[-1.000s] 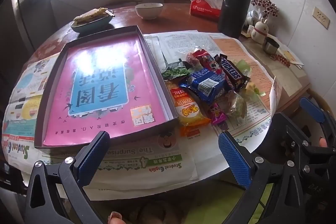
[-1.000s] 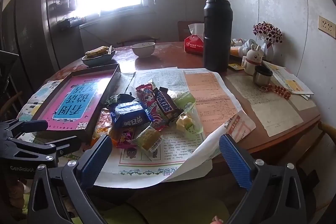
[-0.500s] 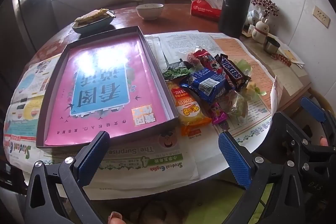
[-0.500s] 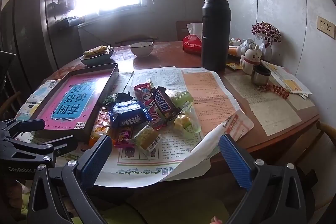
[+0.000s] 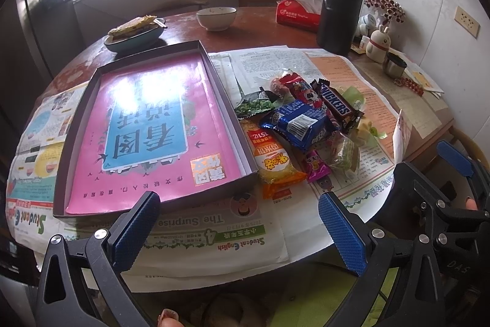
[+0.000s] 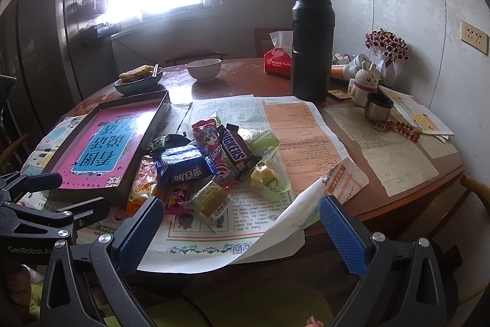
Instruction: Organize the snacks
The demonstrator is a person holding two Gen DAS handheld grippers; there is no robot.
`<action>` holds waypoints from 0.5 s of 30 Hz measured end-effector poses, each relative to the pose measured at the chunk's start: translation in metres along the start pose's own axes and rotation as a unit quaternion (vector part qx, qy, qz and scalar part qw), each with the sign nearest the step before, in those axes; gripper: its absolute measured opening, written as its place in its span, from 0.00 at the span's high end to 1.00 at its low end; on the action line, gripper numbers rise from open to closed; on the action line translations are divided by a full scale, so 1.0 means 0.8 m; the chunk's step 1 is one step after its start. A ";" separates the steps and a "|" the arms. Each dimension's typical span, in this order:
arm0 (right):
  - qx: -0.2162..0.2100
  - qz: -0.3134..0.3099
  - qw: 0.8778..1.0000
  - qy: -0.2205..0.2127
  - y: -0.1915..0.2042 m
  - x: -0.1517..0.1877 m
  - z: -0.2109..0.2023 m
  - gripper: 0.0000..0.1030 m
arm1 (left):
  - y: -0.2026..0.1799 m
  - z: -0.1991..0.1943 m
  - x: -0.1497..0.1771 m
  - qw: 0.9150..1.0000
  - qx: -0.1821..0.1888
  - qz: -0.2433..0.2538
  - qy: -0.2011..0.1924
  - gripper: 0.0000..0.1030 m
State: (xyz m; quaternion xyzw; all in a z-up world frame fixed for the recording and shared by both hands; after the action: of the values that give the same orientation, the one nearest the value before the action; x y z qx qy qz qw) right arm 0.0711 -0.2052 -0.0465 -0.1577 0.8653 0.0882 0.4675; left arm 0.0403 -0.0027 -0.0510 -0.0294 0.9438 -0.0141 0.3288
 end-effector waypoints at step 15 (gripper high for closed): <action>-0.007 0.003 1.000 0.005 0.000 0.002 0.004 0.00 | 0.004 0.000 -0.002 1.000 -0.004 -0.002 -0.003 0.00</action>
State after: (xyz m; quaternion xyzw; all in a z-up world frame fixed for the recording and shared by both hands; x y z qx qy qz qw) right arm 0.0729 -0.2041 -0.0498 -0.1586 0.8676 0.0950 0.4617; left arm 0.0412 0.0003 -0.0501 -0.0327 0.9427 -0.0111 0.3319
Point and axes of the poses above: each gripper's, at about its wrist camera, not at the fingertips, and z roughly the way its jaws point, y to its left, x to its underside, the point moved 7 cm from there along z, roughly the way its jaws point, and after that the axes turned 2 degrees about -z, right-handed, at the moved point
